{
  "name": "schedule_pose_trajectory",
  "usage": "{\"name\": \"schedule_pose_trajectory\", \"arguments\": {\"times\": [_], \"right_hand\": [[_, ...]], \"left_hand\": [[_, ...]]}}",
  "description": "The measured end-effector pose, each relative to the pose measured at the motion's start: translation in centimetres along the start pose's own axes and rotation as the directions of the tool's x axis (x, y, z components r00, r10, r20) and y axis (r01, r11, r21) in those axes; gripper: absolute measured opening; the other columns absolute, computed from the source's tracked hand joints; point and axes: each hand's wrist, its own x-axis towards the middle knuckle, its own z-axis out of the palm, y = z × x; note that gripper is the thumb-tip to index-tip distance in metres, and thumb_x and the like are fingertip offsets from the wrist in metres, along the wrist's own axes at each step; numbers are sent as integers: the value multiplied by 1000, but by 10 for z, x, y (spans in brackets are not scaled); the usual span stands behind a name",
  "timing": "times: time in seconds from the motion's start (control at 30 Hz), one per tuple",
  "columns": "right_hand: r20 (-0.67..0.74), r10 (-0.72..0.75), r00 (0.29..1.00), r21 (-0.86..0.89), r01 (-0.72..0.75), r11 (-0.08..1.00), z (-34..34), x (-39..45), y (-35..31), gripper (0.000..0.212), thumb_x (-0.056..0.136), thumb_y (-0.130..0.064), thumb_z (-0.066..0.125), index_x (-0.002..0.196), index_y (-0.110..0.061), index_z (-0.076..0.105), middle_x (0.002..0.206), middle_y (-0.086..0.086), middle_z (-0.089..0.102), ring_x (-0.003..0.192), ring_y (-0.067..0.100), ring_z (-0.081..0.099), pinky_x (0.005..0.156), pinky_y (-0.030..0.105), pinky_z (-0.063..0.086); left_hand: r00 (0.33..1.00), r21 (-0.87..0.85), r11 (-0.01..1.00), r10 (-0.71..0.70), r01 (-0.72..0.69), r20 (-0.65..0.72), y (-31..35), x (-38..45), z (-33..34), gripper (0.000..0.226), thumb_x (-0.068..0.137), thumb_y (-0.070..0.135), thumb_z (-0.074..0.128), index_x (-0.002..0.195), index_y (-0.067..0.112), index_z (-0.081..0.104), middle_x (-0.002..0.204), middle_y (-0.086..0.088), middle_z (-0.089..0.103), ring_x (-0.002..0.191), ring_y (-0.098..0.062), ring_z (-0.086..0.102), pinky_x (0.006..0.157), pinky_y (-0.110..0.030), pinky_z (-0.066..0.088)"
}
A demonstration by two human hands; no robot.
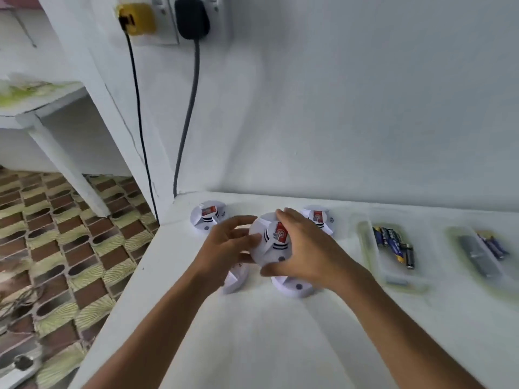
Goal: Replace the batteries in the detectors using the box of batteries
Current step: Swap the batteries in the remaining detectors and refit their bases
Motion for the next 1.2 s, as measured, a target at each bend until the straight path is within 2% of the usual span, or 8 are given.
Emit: {"name": "schedule_pose_trajectory", "arguments": {"times": [0.17, 0.27, 0.4, 0.53, 0.7, 0.9, 1.07, 1.2], "right_hand": [[-1, 11, 1000, -66, -11, 998, 6, 69, 5, 98, 59, -32, 84, 143, -26, 32, 136, 4, 42, 121, 24, 46, 95, 41, 47], [93, 119, 989, -101, -109, 989, 16, 103, 17, 99, 61, -27, 81, 146, -26, 30, 138, 8, 41, 120, 27, 49, 91, 39, 50], [141, 183, 973, -190, -155, 970, 37, 126, 27, 94, 62, -31, 78, 144, -21, 34, 138, 9, 39, 119, 28, 49, 91, 38, 50], [131, 190, 973, -216, -159, 963, 53, 129, 33, 87, 66, -32, 76, 141, -19, 35, 134, 9, 41, 123, 30, 45, 92, 39, 48], [147, 219, 965, -152, -197, 969, 38, 123, 37, 102, 76, -31, 76, 153, -14, 12, 159, 12, 14, 146, 32, 13, 113, 44, 28], [-268, 267, 926, 212, -214, 954, -26, 72, 55, 60, 89, -18, 59, 145, -16, 37, 149, 4, 40, 136, 20, 38, 100, 24, 32], [-314, 297, 902, 381, -167, 909, -53, 15, 85, 55, 84, -12, 61, 137, -20, 47, 138, -2, 49, 114, 11, 57, 92, 16, 42], [-344, 314, 885, 437, -145, 888, -67, -17, 108, 49, 84, -8, 62, 131, -18, 53, 134, -4, 54, 125, 12, 50, 100, 24, 43]], "left_hand": [[991, 353, 935, 82, -38, -110, 8, 60, -39, 30, 91, 12, 64, 121, 6, 62, 114, -18, 70, 100, -33, 68, 87, -42, 56], [947, 803, 596, 261, -6, -186, 0, 93, -71, 45, 87, 24, 69, 129, 12, 60, 129, -10, 63, 115, -30, 60, 99, -36, 46], [994, 970, 244, 103, -2, -24, -25, 109, -97, 61, 84, 36, 70, 138, 17, 51, 147, -14, 44, 136, -34, 36, 111, -45, 33], [992, 972, 230, 124, -52, 24, -35, 110, -102, 57, 84, 31, 69, 136, 15, 51, 132, -8, 53, 121, -30, 46, 102, -43, 41], [996, 977, 211, 89, -14, -5, -20, 112, -76, 63, 89, 35, 64, 146, 18, 41, 156, -14, 28, 145, -34, 20, 117, -47, 21], [962, 915, 306, 161, -261, 221, -3, 130, 27, 58, 85, 29, 70, 138, 15, 50, 142, -6, 52, 132, -23, 46, 107, -31, 35], [918, 920, 196, -146, -339, 369, -37, 162, 110, 72, 74, 55, 72, 136, 31, 45, 149, -5, 40, 144, -34, 21, 111, -60, 26], [959, 937, 208, 13, -279, 283, -55, 168, 131, 72, 75, 43, 72, 140, 33, 43, 140, -1, 43, 132, -30, 34, 103, -47, 34]]}}
